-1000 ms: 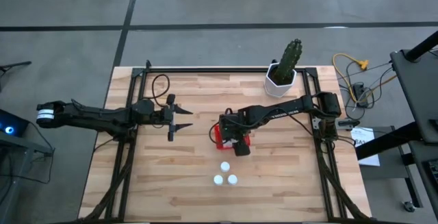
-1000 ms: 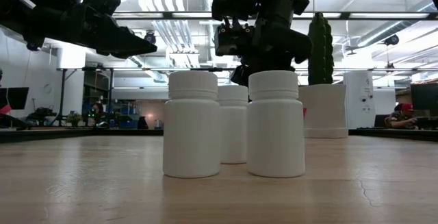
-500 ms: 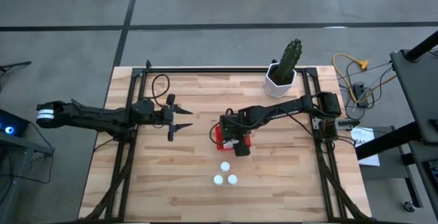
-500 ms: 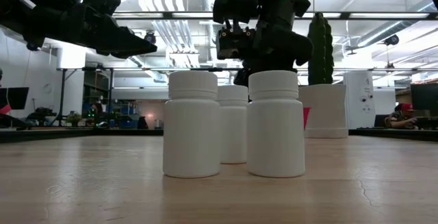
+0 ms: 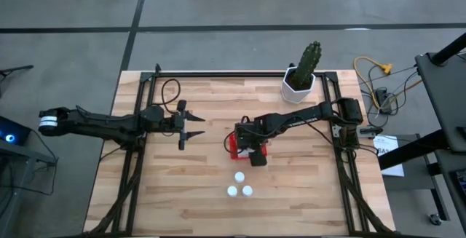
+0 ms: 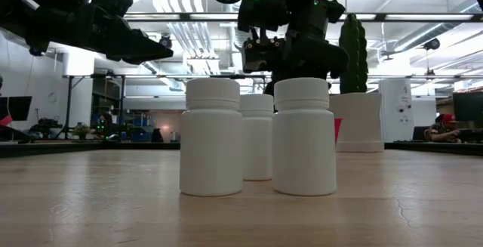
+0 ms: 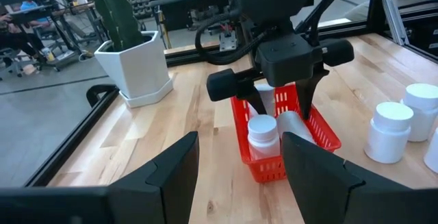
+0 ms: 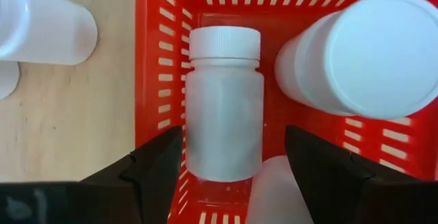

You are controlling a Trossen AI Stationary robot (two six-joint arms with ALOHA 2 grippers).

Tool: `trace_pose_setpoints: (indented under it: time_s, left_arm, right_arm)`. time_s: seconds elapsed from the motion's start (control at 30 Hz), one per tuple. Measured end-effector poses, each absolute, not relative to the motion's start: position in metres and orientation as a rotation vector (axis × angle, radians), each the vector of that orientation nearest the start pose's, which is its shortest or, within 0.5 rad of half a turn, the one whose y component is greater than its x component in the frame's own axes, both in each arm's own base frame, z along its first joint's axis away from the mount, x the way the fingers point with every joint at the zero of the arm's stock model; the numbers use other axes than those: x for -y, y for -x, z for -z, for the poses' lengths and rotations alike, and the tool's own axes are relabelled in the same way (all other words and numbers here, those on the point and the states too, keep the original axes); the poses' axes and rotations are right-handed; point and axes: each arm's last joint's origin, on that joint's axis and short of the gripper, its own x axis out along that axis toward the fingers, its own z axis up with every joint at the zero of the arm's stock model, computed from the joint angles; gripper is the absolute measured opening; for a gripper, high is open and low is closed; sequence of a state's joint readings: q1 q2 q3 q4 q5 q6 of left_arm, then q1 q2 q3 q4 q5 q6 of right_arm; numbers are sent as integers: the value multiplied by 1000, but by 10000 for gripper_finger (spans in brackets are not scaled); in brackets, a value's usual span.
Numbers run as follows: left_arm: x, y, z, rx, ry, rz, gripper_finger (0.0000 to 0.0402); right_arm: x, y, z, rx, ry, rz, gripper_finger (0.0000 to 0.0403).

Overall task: Pick and place pill bottles into a basket
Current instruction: Adjust the white pill bottles in the red basket

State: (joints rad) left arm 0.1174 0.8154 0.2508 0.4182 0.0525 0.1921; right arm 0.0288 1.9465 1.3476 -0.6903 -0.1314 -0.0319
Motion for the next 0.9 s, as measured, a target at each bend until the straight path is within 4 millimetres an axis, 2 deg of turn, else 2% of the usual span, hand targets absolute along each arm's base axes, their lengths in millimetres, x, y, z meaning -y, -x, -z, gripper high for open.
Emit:
trace_pose_setpoints:
  time_s: [0.53, 0.73, 0.9]
  left_arm:
    - [-19, -173, -203, -131, -184, -53, 191]
    - [-19, -173, -203, -133, -184, -53, 191]
    - [-19, -173, -203, -134, -184, -53, 191]
  right_arm:
    - [-14, -376, -157, -1280, -62, -171, 238]
    - [-13, -380, -141, -1313, -92, -193, 237]
    - [-13, -381, -137, -1321, -86, -200, 230]
